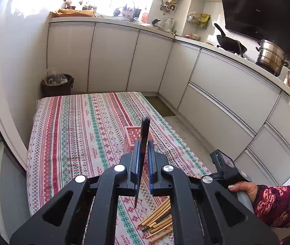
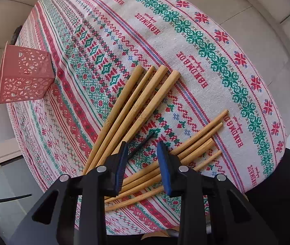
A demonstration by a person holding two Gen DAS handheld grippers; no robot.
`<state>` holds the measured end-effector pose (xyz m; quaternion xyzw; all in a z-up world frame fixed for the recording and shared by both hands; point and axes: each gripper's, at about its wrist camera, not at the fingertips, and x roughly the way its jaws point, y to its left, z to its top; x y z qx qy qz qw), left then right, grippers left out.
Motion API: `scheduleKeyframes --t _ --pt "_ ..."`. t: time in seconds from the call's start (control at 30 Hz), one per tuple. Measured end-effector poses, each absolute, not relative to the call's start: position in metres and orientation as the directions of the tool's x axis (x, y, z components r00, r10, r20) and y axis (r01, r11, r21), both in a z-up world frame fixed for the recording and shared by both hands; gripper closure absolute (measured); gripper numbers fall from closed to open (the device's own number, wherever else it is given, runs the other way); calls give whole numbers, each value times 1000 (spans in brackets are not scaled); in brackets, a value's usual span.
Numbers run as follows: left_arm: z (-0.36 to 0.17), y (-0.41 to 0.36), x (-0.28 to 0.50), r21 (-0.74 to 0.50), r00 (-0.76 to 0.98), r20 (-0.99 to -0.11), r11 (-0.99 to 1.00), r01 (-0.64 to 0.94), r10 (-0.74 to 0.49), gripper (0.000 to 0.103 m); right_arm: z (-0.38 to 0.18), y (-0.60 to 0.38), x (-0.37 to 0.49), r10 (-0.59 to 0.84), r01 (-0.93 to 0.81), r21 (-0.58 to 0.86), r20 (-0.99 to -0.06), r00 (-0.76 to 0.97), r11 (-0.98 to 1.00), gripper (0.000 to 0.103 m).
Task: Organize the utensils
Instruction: 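Lift the black brush with the left gripper while the right gripper grasps another black brush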
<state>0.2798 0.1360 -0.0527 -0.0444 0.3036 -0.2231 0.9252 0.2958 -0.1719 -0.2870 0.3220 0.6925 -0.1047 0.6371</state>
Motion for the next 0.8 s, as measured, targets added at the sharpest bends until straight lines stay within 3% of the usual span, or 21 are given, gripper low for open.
scheduleKeyframes --t 0.13,0.17,0.2,0.33,0.43,0.53,0.7,0.8 --pt "-54 135 280 -216 713 -545 896 389 -441 96 -286 -136 312 192 525 155 -981 -17 837 75" --pt "-54 135 280 -212 714 -545 896 390 -440 96 -287 -131 316 204 526 172 -979 -4 833 80" --pt "-54 135 280 -209 716 -545 898 388 -436 96 -290 -126 319 223 528 186 -975 -7 828 92" --pt "-53 141 280 -212 730 -542 908 361 -417 96 -286 -107 320 153 484 163 -986 59 860 93" --pt "-55 148 283 -226 730 -552 915 333 -402 96 -288 -110 312 202 491 222 -975 94 843 96" --pt "-73 150 301 -256 671 -636 925 283 -381 93 -287 -123 306 196 495 213 -977 88 842 103" --pt "-152 146 366 -308 444 -829 940 146 -341 93 -295 -149 300 222 491 230 -972 76 840 103" --pt "-205 144 405 -272 325 -908 962 28 -267 93 -295 -154 296 235 478 241 -969 73 844 102"
